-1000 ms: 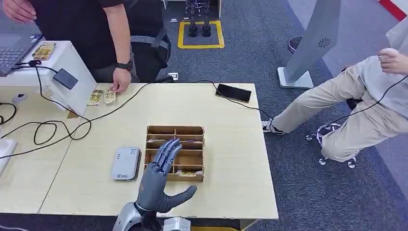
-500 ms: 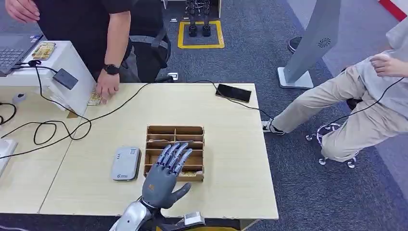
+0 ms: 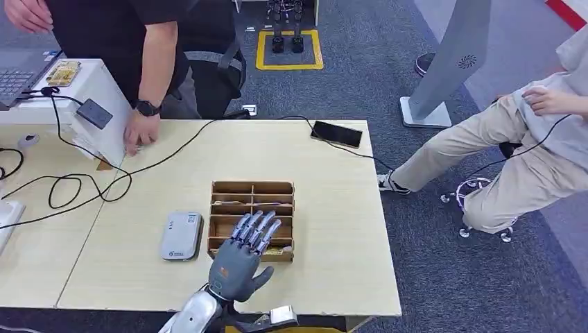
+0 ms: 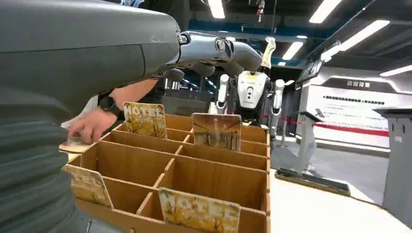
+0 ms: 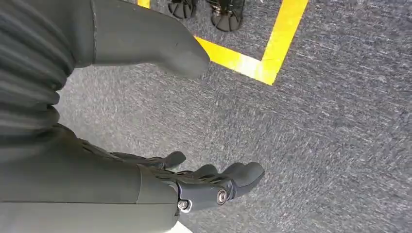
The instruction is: Pass the card to the sensor for recognition and then transmit it.
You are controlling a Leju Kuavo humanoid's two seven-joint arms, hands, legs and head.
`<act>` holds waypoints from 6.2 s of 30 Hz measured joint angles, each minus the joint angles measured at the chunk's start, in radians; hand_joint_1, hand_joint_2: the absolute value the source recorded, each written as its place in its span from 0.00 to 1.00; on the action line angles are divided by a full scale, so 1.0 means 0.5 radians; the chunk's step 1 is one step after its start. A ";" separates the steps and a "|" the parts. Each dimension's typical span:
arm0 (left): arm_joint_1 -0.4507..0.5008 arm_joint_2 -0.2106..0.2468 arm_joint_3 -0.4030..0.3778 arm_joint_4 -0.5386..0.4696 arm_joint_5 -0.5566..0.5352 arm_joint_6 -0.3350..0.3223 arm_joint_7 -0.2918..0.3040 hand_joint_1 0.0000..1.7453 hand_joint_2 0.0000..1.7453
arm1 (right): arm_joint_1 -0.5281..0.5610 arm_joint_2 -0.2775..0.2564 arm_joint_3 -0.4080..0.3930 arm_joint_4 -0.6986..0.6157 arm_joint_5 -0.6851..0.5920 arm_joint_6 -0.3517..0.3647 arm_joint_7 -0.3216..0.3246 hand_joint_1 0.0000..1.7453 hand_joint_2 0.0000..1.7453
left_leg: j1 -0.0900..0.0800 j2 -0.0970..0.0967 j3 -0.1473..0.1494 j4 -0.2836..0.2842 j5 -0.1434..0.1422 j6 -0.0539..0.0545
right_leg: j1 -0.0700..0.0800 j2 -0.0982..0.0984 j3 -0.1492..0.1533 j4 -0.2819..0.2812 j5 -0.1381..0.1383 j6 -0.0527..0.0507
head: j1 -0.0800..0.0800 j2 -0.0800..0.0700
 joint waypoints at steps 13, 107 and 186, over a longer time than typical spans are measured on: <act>-0.048 -0.073 -0.041 0.217 -0.206 -0.016 0.161 0.00 1.00 | 0.000 0.000 0.014 0.000 0.012 -0.001 0.018 0.00 1.00 | 0.000 0.000 0.000 0.000 0.000 0.000 | 0.000 0.000 0.000 0.000 0.000 0.000 | 0.000 0.000; 0.141 -0.099 -0.026 -0.276 -0.378 0.236 0.331 0.00 1.00 | 0.010 -0.045 0.214 0.179 -0.030 -0.047 0.002 0.00 1.00 | 0.000 0.000 0.000 0.000 0.000 0.000 | 0.000 0.000 0.000 0.000 0.000 0.000 | 0.001 0.000; -0.525 -0.215 -0.782 0.861 -0.381 0.236 1.167 0.00 1.00 | 0.007 -0.051 0.201 0.179 0.080 -0.033 -0.006 0.00 1.00 | 0.000 0.000 0.000 0.000 0.001 0.001 | 0.000 -0.001 0.000 0.000 0.001 0.000 | 0.001 0.000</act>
